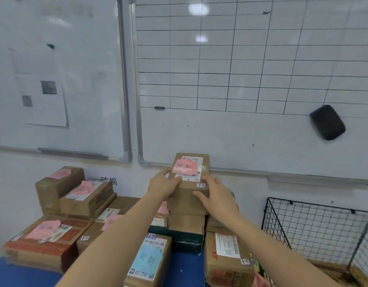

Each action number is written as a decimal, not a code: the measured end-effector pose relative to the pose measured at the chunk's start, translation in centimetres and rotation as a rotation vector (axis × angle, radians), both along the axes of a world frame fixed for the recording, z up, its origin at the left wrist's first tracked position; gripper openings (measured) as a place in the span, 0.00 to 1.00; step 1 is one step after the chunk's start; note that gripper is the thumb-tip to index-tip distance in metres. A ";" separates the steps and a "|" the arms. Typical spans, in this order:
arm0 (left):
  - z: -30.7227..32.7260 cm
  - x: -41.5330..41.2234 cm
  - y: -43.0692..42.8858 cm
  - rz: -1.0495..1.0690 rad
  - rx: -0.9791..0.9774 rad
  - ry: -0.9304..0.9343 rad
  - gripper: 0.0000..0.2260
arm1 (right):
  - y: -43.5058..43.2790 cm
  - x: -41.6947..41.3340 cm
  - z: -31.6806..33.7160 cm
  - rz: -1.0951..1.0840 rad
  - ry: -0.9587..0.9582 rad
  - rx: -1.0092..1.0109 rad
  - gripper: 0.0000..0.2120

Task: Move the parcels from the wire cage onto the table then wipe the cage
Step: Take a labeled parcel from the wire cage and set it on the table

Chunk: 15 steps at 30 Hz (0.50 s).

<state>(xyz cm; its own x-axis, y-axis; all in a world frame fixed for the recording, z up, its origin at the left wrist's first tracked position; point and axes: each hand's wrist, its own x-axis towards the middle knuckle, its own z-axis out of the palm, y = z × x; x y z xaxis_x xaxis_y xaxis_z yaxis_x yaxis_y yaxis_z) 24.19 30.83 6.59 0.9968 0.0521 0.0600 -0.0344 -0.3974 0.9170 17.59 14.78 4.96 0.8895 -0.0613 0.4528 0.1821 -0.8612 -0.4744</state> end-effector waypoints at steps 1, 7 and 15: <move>-0.3 -0.1 0.0 -0.016 0.003 -0.001 0.23 | -0.1 -0.1 -0.2 0.005 0.015 -0.010 0.23; -0.4 -0.9 -0.3 -0.049 0.214 -0.040 0.24 | -0.3 -1.1 -0.1 0.002 0.011 0.000 0.25; 1.3 -5.3 -1.9 -0.042 0.522 -0.292 0.27 | -3.1 -5.5 1.5 -0.055 0.039 0.007 0.29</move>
